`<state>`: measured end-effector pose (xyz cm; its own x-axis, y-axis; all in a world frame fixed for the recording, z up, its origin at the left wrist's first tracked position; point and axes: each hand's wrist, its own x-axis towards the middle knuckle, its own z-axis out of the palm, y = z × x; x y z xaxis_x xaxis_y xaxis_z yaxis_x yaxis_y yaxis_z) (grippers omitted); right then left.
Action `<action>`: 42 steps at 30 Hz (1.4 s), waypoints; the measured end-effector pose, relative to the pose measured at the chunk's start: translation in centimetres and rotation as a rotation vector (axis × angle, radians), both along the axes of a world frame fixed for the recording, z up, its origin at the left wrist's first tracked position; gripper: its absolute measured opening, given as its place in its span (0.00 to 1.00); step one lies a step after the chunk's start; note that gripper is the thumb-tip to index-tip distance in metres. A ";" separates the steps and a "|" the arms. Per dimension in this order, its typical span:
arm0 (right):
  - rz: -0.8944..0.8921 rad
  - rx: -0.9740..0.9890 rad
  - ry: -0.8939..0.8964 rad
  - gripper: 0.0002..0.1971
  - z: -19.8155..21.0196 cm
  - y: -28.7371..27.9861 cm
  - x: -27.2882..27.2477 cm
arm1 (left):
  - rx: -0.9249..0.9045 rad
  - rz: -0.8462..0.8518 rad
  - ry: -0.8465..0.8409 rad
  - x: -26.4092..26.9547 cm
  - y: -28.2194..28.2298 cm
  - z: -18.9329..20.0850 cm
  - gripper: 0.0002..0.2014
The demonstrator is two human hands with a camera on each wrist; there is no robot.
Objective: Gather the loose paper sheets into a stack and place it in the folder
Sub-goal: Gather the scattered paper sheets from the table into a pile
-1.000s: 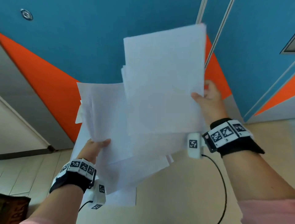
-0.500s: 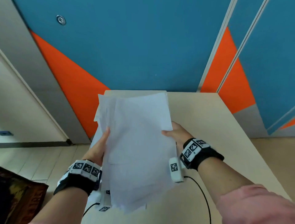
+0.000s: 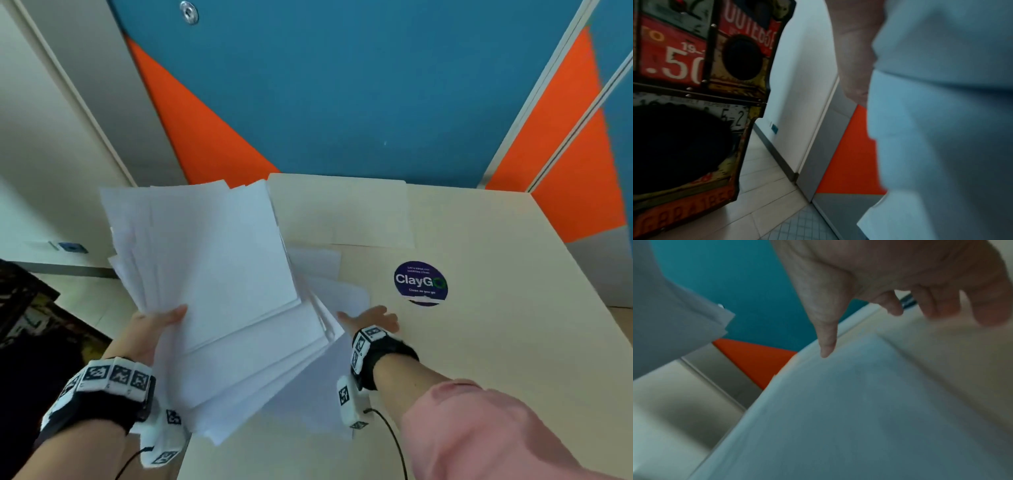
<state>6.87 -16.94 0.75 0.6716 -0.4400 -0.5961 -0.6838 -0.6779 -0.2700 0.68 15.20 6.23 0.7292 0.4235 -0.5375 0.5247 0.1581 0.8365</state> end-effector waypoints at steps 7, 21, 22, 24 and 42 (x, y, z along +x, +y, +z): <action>0.001 -0.034 -0.123 0.41 -1.8 4.9 -0.1 | -0.032 0.043 0.049 -0.9 0.8 0.1 0.19; -0.043 0.371 -0.319 0.12 2.1 3.2 3.5 | -0.100 0.110 -0.023 -3.1 3.4 0.1 0.23; 0.042 0.365 -0.330 0.14 2.1 4.2 3.6 | -0.102 0.108 -0.026 -3.3 3.4 0.1 0.22; 0.240 0.336 -0.294 0.16 1.0 6.0 3.7 | -0.093 0.108 -0.027 -3.6 3.3 0.0 0.21; 0.158 0.030 -0.085 0.36 -2.4 2.7 4.7 | -0.136 0.121 -0.006 -3.5 2.8 -0.6 0.24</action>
<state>11.57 -14.22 -1.66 0.7797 -0.3076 -0.5454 -0.5429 -0.7660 -0.3442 -2.84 17.96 5.59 0.6804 0.4323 -0.5918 0.4905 0.3315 0.8060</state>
